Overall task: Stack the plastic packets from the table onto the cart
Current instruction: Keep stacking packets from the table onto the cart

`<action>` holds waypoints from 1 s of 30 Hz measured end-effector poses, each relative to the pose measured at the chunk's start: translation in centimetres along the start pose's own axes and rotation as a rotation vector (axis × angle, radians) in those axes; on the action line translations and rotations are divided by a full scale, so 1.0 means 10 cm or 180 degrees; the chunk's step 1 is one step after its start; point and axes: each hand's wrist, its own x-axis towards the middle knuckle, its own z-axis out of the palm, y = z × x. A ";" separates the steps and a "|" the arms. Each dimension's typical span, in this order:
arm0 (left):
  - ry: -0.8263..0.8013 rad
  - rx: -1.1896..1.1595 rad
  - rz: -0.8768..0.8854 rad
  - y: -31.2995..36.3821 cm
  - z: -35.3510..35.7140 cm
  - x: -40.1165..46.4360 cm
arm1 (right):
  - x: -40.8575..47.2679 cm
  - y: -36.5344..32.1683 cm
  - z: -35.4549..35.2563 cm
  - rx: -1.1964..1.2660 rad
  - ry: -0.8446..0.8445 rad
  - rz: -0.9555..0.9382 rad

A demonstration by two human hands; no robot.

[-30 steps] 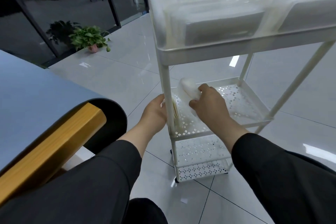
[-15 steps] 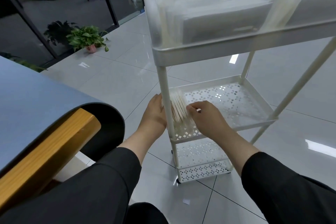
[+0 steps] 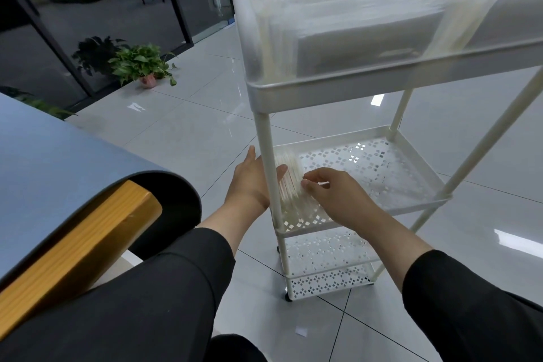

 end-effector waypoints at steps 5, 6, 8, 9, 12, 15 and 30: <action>-0.0029 0.0022 0.0212 -0.09 -0.01 0.01 | 0.03 0.00 0.00 -0.0049 -0.0125 -0.0033; -0.0066 0.0205 0.0324 -0.13 -0.03 0.00 | 0.03 0.00 0.01 -0.0042 -0.0121 -0.0028; -0.0211 0.0475 0.0473 -0.22 -0.04 -0.01 | 0.03 0.01 0.01 -0.0046 -0.0111 -0.0038; -0.0294 0.0521 0.0498 -0.25 -0.05 -0.01 | 0.03 0.02 0.01 -0.0058 -0.0115 -0.0040; -0.0383 0.0472 0.0483 -0.28 -0.05 -0.02 | 0.01 0.02 0.01 -0.0105 -0.0115 -0.0042; -0.0269 0.0332 0.0459 -0.26 -0.06 -0.02 | -0.02 0.03 -0.04 -0.0190 -0.0040 -0.0141; 0.0099 -0.0735 0.0035 -0.16 -0.08 -0.30 | -0.19 0.11 -0.16 -0.0307 -0.0315 -0.0413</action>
